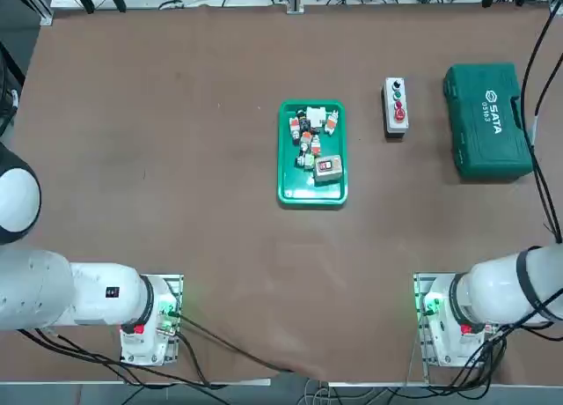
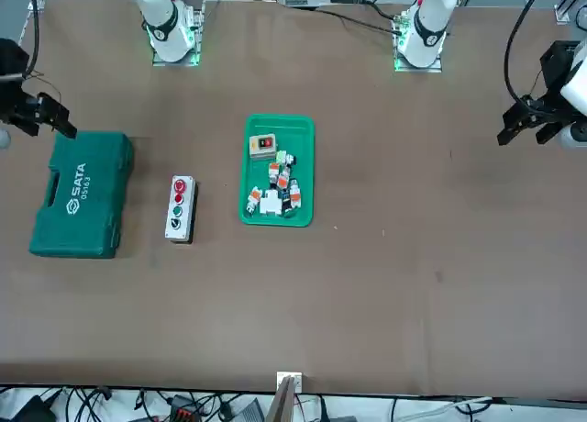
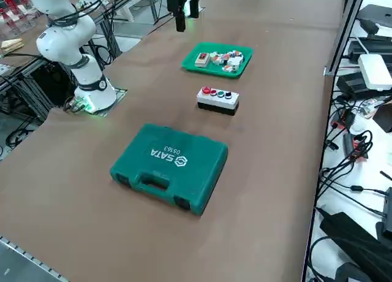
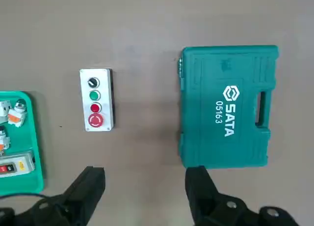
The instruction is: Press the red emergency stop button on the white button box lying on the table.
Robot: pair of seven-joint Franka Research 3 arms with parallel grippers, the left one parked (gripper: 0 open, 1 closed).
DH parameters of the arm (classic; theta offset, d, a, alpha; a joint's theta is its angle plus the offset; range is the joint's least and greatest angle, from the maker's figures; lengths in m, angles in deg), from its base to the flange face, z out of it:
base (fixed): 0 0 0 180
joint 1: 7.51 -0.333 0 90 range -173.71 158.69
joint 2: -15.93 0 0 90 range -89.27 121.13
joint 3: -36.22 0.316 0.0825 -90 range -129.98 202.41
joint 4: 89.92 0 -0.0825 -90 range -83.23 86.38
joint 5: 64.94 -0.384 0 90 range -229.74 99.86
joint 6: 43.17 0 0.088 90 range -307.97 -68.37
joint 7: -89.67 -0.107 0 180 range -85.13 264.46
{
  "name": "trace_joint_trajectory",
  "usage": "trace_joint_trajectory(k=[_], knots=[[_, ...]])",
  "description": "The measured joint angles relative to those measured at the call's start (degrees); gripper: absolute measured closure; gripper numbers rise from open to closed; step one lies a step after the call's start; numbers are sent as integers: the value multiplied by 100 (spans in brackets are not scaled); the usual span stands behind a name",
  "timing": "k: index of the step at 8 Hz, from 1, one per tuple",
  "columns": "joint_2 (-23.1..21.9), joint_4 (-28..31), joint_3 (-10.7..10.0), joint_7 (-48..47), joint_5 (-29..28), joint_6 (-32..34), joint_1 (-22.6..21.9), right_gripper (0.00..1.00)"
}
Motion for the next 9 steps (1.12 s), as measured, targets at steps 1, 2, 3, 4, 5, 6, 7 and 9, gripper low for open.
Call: trace_joint_trajectory(k=[1, 2, 3, 4, 5, 6, 7, 9], knots=[[9, 18, 46, 55, -54, 14, 134, 0], [-53, 115, 183, 103, -93, 22, 241, 0], [-232, 364, 323, 99, -98, -68, 247, 0], [-460, 648, 400, 89, -98, -207, 210, 0], [-631, 831, 388, 92, -98, -268, 179, 0], [-716, 904, 332, 94, -98, -280, 132, 0], [-737, 925, 254, 98, -98, -281, 83, 0], [-736, 930, 203, 102, -98, -309, 61, 0]])
